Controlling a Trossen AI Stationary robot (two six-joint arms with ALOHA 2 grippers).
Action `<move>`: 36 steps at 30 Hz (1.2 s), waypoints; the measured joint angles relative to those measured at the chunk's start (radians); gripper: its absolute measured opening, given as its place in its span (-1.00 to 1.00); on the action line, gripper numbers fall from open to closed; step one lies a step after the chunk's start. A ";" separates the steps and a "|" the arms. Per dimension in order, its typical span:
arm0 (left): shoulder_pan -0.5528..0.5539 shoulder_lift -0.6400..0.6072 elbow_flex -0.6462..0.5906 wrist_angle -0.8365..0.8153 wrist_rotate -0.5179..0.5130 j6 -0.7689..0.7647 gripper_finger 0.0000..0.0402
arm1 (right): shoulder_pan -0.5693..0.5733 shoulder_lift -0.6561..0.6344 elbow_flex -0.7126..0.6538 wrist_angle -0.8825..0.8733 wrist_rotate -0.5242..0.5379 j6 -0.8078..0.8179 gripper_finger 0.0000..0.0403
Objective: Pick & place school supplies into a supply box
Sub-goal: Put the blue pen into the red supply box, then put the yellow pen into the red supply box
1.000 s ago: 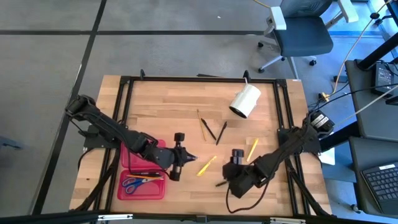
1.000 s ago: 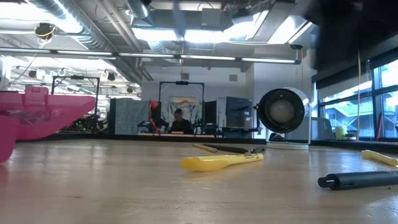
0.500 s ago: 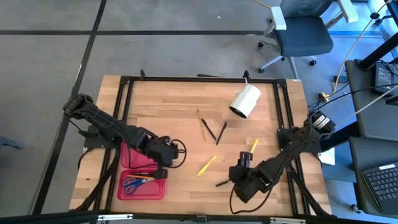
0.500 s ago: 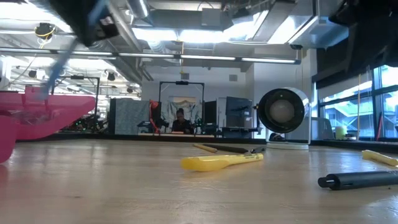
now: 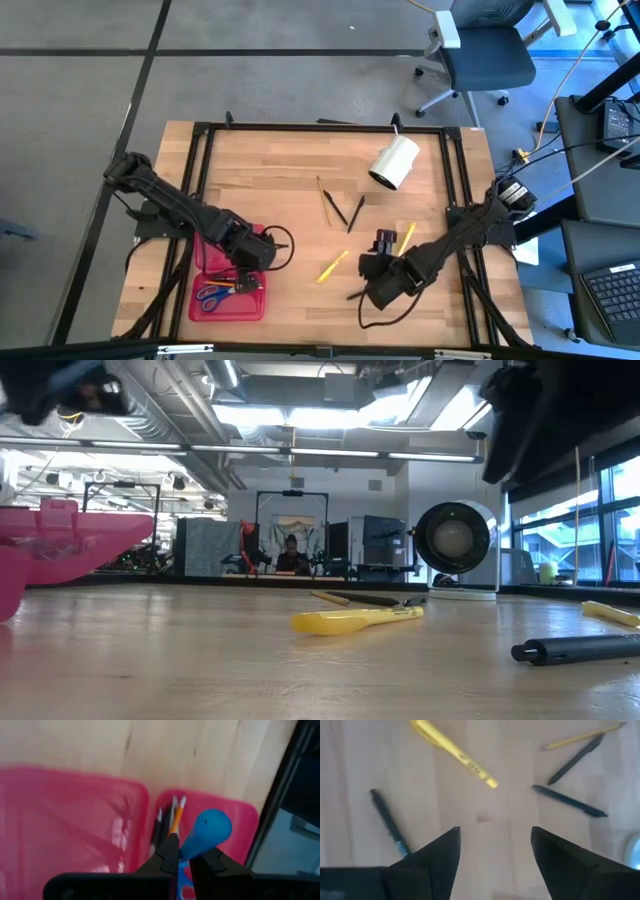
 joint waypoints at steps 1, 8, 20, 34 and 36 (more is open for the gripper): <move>-0.007 0.011 0.000 -0.007 0.021 -0.018 -0.93 | -0.003 0.000 0.000 0.000 0.005 -0.003 0.22; -0.068 0.116 0.000 -0.023 0.152 -0.072 -0.93 | -0.014 0.000 -0.001 0.006 0.006 -0.002 0.22; -0.088 0.302 -0.001 -0.023 0.334 -0.069 -0.92 | -0.014 0.000 -0.001 0.019 0.008 -0.002 0.22; -0.087 0.328 -0.001 -0.022 0.374 -0.071 -0.70 | -0.014 0.000 -0.001 0.036 -0.030 -0.004 0.22; -0.087 0.328 -0.001 -0.022 0.374 -0.071 -0.69 | -0.014 0.000 -0.001 0.036 -0.030 -0.018 0.22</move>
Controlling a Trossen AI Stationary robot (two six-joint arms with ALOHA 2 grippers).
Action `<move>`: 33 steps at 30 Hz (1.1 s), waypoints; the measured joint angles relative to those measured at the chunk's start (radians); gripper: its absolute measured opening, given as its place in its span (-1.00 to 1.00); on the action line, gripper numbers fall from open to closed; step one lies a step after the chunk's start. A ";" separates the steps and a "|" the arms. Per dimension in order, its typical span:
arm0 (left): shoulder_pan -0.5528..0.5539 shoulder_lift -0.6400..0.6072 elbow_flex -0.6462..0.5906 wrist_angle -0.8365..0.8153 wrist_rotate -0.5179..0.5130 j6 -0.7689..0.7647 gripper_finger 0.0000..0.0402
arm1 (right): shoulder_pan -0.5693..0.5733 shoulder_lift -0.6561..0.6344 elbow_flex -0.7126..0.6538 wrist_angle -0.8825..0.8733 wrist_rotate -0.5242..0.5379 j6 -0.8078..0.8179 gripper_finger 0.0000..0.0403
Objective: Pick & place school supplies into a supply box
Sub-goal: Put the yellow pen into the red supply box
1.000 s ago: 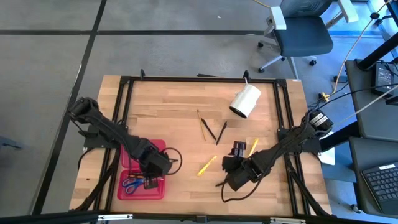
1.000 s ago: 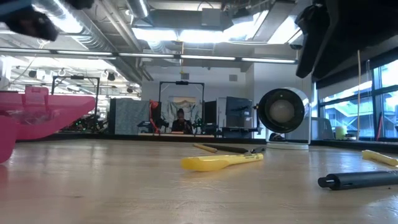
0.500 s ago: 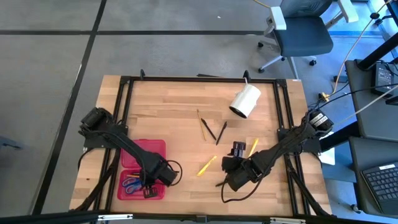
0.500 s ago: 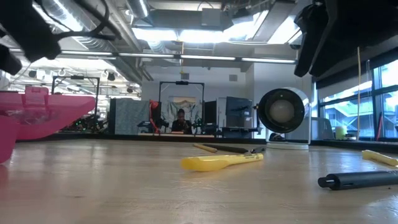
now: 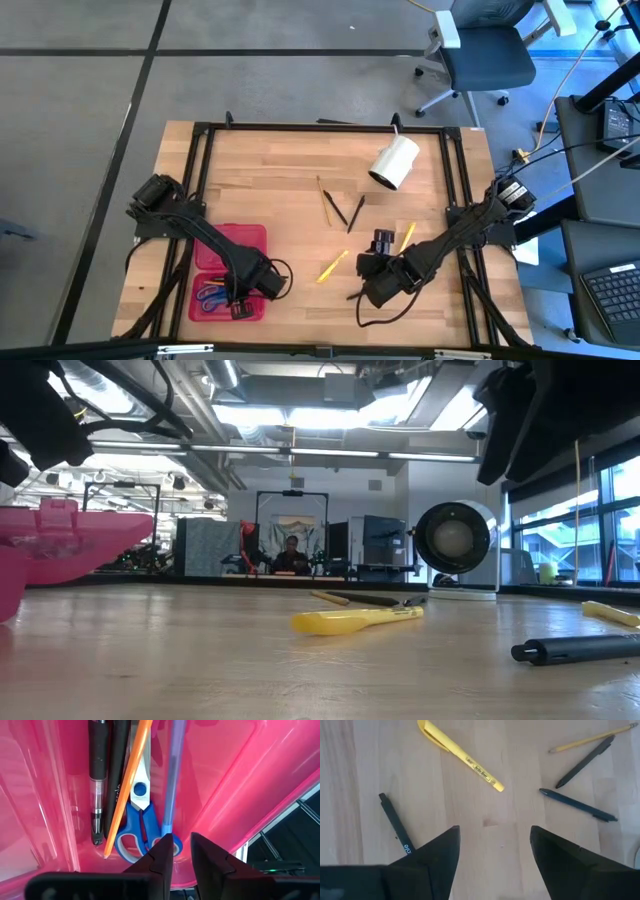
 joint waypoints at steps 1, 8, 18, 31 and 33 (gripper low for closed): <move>0.000 0.000 0.000 0.000 0.002 0.001 -0.69 | 0.000 0.000 0.000 0.000 0.000 -0.008 0.22; -0.003 -0.050 0.007 -0.004 0.030 0.017 -0.71 | -0.001 0.000 0.000 0.000 -0.001 -0.081 0.22; -0.003 -0.262 0.021 0.040 -0.550 0.029 -0.72 | -0.050 0.000 0.000 -0.279 -0.160 0.247 0.22; -0.003 -0.319 0.021 0.123 -0.816 0.062 -0.73 | -0.064 -0.250 -0.208 -0.422 -0.125 0.811 0.22; -0.003 -0.319 0.021 0.123 -0.819 0.063 -0.73 | -0.064 -0.315 -0.289 -0.380 -0.093 0.916 0.22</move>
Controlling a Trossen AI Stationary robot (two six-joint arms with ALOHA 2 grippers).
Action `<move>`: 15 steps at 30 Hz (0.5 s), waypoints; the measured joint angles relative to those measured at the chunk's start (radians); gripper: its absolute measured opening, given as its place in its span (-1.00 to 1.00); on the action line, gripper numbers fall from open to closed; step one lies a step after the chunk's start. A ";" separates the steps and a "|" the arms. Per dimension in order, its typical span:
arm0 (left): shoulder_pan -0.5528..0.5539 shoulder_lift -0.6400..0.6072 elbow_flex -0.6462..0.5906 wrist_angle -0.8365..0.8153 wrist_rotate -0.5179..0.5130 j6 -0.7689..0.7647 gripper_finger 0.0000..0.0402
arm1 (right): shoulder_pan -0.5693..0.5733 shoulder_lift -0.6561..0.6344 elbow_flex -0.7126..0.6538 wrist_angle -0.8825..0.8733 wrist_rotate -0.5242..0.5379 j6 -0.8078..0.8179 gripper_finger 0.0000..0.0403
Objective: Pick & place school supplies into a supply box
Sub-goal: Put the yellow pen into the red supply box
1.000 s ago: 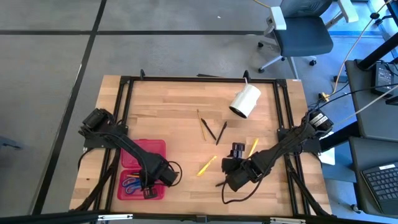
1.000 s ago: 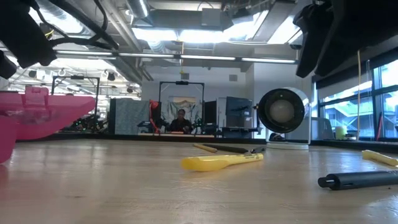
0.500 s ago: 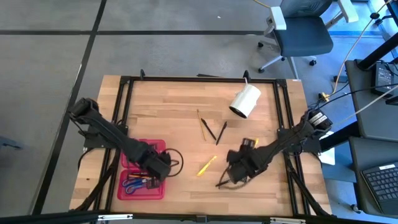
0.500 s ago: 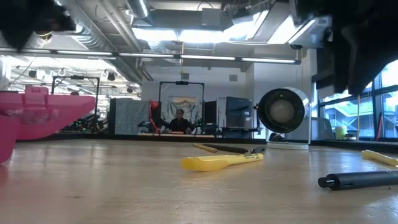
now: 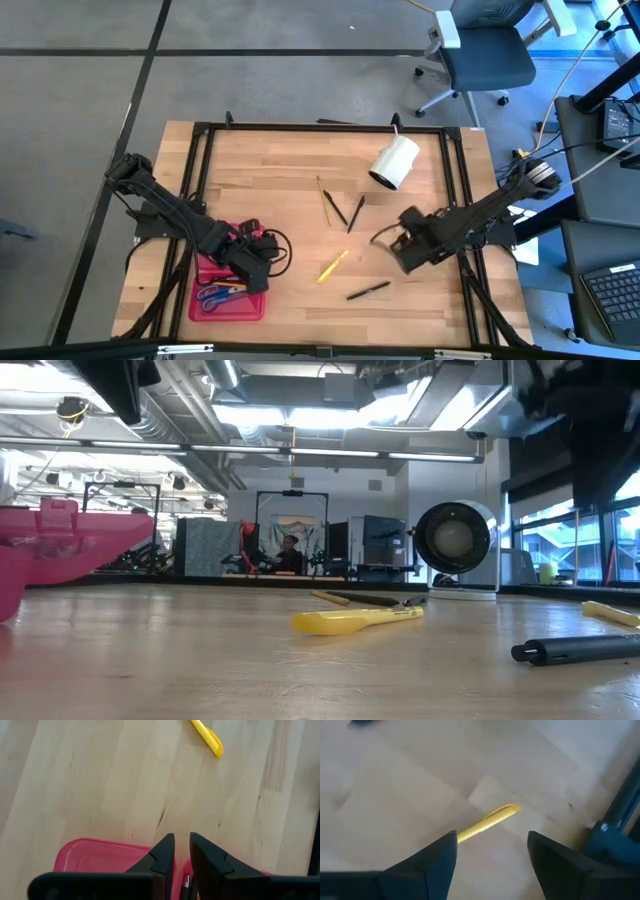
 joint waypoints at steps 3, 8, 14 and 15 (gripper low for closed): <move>0.000 0.000 0.000 0.000 -0.001 0.000 -0.75 | 0.000 -0.062 -0.113 0.086 0.013 0.119 0.22; 0.000 0.000 0.000 0.000 -0.014 0.001 -0.75 | 0.000 -0.083 -0.245 0.251 -0.005 0.139 0.22; 0.000 0.000 0.000 0.001 -0.020 0.001 -0.73 | -0.020 -0.065 -0.325 0.360 -0.002 0.250 0.22; 0.000 0.000 0.000 0.001 -0.020 0.001 -0.74 | -0.027 -0.058 -0.336 0.365 0.002 0.268 0.22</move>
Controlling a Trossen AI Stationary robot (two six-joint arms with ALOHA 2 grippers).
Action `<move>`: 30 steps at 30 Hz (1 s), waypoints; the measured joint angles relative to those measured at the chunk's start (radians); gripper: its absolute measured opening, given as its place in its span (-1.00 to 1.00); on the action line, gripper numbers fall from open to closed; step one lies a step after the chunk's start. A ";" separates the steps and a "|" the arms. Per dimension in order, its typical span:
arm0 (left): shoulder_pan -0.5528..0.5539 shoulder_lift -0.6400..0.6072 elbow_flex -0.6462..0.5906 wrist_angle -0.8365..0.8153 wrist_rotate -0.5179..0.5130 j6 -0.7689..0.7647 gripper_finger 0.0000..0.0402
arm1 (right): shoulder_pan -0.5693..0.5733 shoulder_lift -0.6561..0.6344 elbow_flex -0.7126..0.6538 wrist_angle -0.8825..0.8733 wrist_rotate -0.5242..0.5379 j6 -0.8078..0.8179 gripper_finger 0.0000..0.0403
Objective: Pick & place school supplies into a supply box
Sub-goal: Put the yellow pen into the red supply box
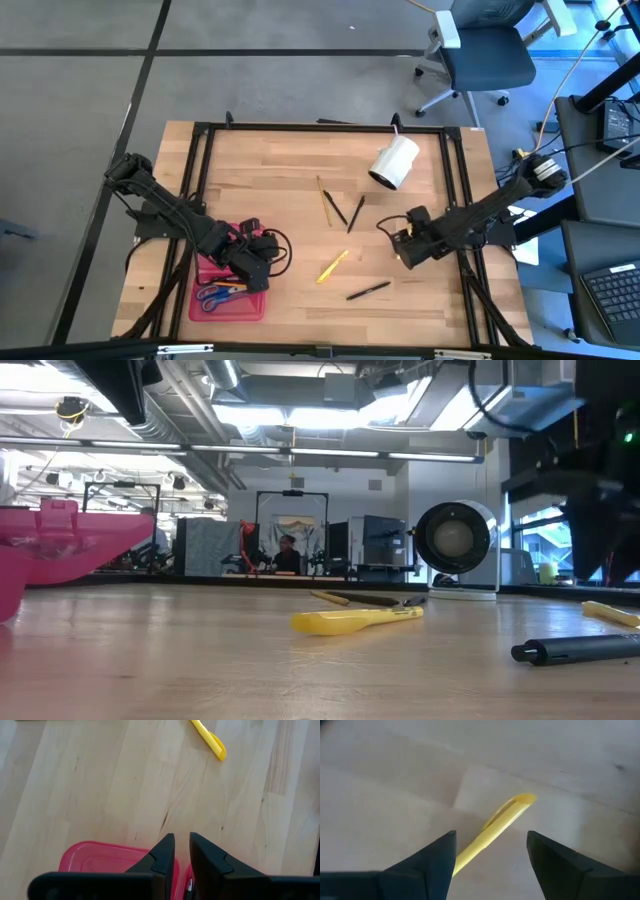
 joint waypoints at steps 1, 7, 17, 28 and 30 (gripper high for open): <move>0.000 0.000 0.000 0.000 0.000 0.003 -0.74 | -0.008 0.007 -0.010 0.002 0.002 0.021 0.22; 0.000 0.000 0.000 0.000 0.000 0.037 -0.76 | -0.049 0.050 -0.045 0.048 0.006 0.043 0.22; 0.000 0.000 0.000 0.000 -0.001 0.052 -0.76 | -0.087 0.092 -0.095 0.141 -0.038 0.030 0.04; 0.000 0.000 0.000 0.011 -0.002 0.052 -0.79 | -0.087 0.094 -0.097 0.147 -0.037 -0.117 -0.44; 0.000 0.000 0.000 0.021 -0.006 0.051 -0.78 | -0.087 0.094 -0.097 0.148 -0.038 -0.155 -0.51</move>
